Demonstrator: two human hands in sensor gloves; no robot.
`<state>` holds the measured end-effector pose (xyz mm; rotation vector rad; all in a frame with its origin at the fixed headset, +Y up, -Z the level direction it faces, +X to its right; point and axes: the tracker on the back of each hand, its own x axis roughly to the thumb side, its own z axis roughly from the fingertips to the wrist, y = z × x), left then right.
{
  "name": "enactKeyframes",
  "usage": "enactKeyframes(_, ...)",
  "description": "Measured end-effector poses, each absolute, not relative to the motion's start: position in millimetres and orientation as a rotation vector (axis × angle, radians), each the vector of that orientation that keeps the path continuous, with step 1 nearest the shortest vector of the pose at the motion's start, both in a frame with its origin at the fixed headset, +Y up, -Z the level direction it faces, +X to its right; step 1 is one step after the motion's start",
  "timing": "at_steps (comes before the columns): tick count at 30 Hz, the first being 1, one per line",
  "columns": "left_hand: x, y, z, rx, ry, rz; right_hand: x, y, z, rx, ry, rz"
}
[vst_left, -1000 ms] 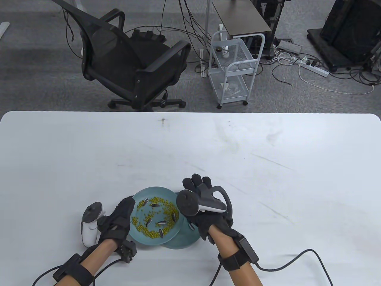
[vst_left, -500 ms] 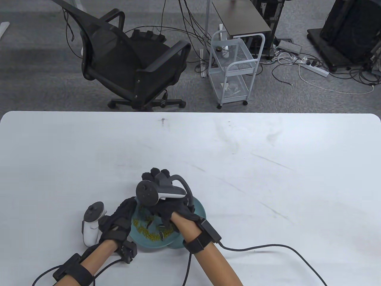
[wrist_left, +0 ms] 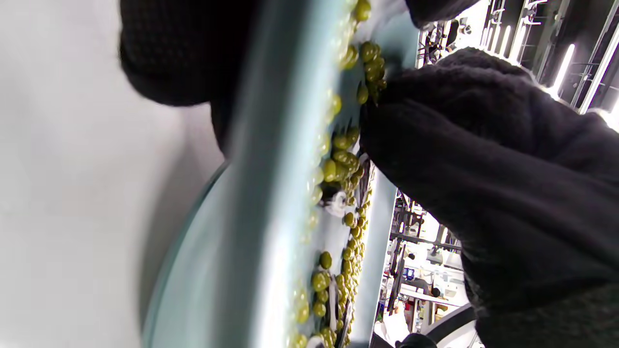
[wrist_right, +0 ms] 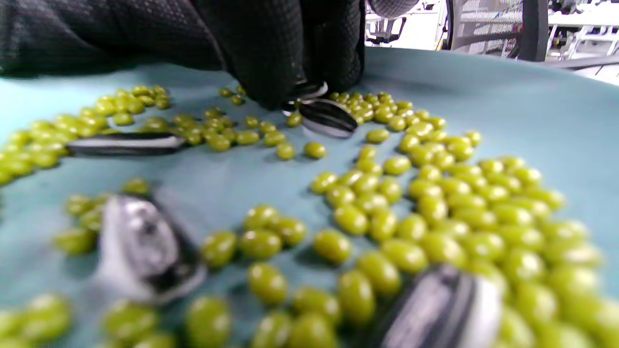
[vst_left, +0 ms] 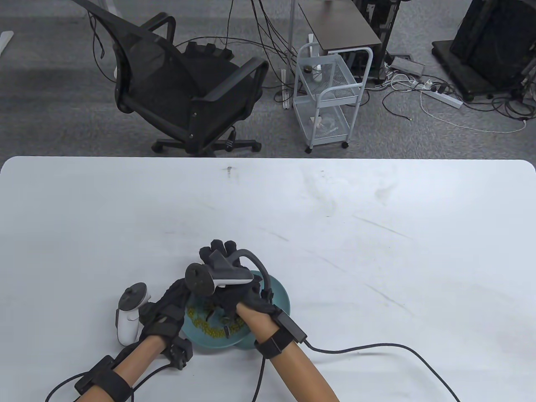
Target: Pick sunflower seeds with hand pinch into plate
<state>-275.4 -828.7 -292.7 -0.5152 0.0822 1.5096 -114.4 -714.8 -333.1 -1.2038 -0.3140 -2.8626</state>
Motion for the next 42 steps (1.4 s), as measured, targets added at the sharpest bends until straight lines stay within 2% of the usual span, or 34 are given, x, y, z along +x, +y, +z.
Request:
enactKeyframes(21, -270.9, -827.7, -290.7, -0.518, 0.062, 1.494, -116.5, -719.2, -332.6, -1.224, -0.346, -2.858)
enactKeyframes(27, -270.8, -827.4, -290.5, -0.516, 0.060, 1.494, -119.5, -719.2, -329.0, -1.196, -0.262, -2.826)
enactKeyframes(33, -270.2, -827.1, -289.9, -0.509, 0.054, 1.481, -116.6, -719.8, -329.6, -1.186, -0.299, -2.854)
enactKeyframes(42, -270.7, -827.1, -290.0, -0.513, 0.055, 1.492, -120.2, -718.7, -321.6, -1.149, -0.205, -2.831)
